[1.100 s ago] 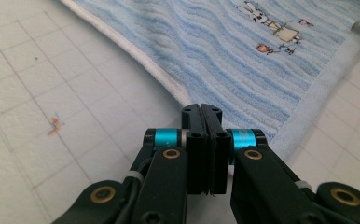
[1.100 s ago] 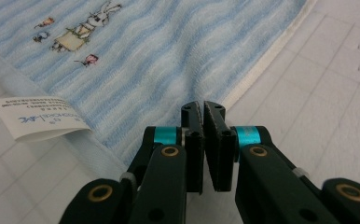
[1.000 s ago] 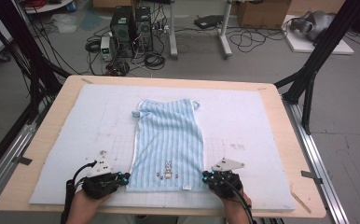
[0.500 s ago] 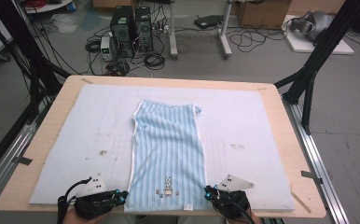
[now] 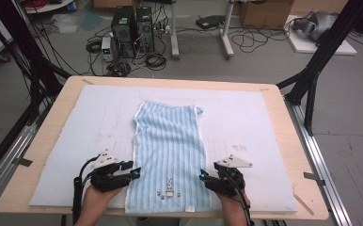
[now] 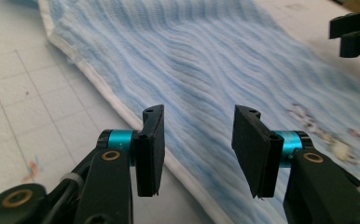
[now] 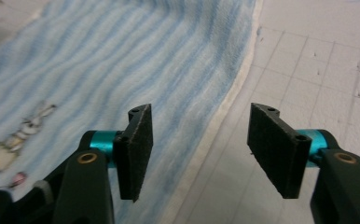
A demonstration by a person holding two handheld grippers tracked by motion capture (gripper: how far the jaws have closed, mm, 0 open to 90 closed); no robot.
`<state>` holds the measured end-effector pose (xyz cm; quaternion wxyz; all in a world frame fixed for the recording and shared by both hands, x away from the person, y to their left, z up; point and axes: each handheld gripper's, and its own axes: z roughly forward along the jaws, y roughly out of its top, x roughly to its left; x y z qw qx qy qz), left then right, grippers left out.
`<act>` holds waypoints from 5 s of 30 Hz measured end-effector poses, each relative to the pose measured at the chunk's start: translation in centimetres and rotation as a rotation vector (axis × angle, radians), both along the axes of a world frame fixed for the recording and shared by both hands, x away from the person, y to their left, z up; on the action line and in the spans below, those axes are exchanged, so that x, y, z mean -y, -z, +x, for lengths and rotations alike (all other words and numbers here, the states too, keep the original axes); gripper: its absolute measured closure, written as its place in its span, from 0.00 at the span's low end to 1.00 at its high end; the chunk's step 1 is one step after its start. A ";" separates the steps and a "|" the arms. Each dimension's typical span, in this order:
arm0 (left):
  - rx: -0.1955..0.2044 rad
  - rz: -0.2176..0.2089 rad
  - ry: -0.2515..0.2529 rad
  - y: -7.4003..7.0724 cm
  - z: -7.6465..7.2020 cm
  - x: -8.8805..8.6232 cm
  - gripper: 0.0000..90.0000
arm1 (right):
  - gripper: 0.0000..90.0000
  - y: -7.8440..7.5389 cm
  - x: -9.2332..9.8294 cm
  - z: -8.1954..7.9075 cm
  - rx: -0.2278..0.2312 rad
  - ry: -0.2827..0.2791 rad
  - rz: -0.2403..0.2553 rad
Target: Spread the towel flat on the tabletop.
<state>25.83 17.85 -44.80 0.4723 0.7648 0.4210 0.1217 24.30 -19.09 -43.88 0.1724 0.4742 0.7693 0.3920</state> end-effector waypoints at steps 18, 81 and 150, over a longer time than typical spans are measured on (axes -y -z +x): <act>0.014 0.153 0.028 0.2 0.2 0.8 0.97 | 0.92 0.7 -0.8 1.0 -0.050 -0.047 -0.043; -0.022 0.113 0.093 0.2 -0.5 -0.3 0.94 | 0.94 0.3 0.0 -2.2 -0.040 -0.071 -0.099; -0.021 0.159 -0.168 0.0 20.3 1.7 0.97 | 0.74 0.5 -1.9 19.6 -0.044 0.105 -0.116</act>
